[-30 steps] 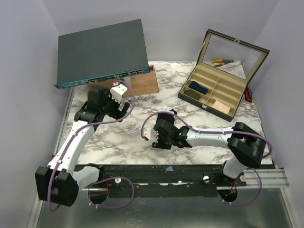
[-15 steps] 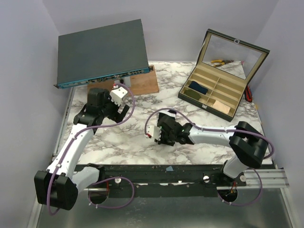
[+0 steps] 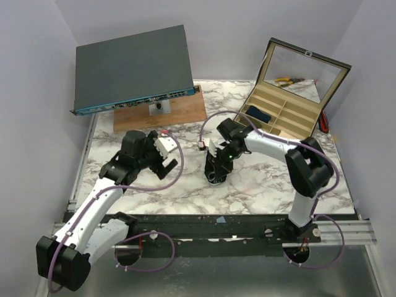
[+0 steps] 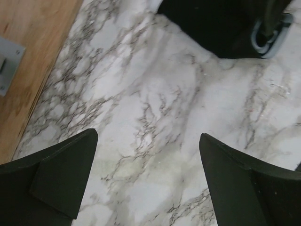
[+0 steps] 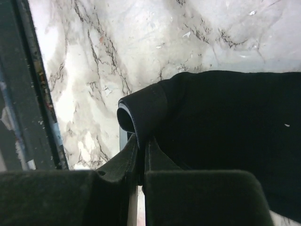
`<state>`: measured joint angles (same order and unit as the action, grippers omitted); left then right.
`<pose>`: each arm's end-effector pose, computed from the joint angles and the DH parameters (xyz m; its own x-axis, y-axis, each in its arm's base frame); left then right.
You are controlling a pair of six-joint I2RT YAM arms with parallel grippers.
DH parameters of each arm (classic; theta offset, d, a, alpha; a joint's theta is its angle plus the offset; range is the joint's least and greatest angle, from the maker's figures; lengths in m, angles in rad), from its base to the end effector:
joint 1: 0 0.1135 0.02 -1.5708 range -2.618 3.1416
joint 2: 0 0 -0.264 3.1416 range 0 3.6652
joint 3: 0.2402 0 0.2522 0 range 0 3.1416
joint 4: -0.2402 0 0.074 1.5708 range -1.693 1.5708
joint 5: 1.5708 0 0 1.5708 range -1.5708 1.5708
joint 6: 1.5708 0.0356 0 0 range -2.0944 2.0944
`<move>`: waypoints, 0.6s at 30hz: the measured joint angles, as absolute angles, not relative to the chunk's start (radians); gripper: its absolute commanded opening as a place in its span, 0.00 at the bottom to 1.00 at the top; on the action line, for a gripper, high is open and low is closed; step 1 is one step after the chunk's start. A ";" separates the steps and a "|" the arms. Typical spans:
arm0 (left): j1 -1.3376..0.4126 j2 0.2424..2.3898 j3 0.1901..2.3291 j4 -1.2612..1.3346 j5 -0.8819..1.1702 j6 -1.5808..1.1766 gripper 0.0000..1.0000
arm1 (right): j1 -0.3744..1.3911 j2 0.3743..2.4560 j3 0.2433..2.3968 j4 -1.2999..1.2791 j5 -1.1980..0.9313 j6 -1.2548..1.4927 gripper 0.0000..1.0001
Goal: Roll the underwear
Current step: Roll the underwear to the center of the board.
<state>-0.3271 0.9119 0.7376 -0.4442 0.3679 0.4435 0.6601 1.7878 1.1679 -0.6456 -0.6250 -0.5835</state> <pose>0.1828 -0.0755 0.2767 -0.2482 0.5070 -0.8254 0.7571 0.6331 0.1613 0.2574 0.2262 0.1797 -0.2782 -0.7816 -0.5583 -0.9460 0.1224 0.3001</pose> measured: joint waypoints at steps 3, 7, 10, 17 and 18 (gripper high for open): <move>-0.440 0.885 0.696 -0.432 0.369 0.479 0.99 | 0.603 1.911 1.271 -0.778 -0.741 -0.652 0.04; -0.570 0.921 0.683 -0.406 0.362 0.518 0.99 | 0.542 2.065 1.393 -0.955 -0.870 -0.749 0.04; -0.665 0.989 0.684 -0.368 0.338 0.540 0.99 | 0.513 2.142 1.456 -1.065 -0.937 -0.809 0.04; -0.848 1.187 0.702 -0.288 0.287 0.576 0.99 | 0.500 2.207 1.525 -1.196 -0.989 -0.877 0.04; -0.862 1.205 0.707 -0.283 0.284 0.577 0.99 | 0.500 2.214 1.534 -1.209 -0.991 -0.883 0.04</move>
<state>-0.8619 1.2053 0.7074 -0.2832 0.2836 0.5774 0.5003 2.2139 1.5337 -1.2087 -0.9905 -0.8825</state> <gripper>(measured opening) 0.987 0.055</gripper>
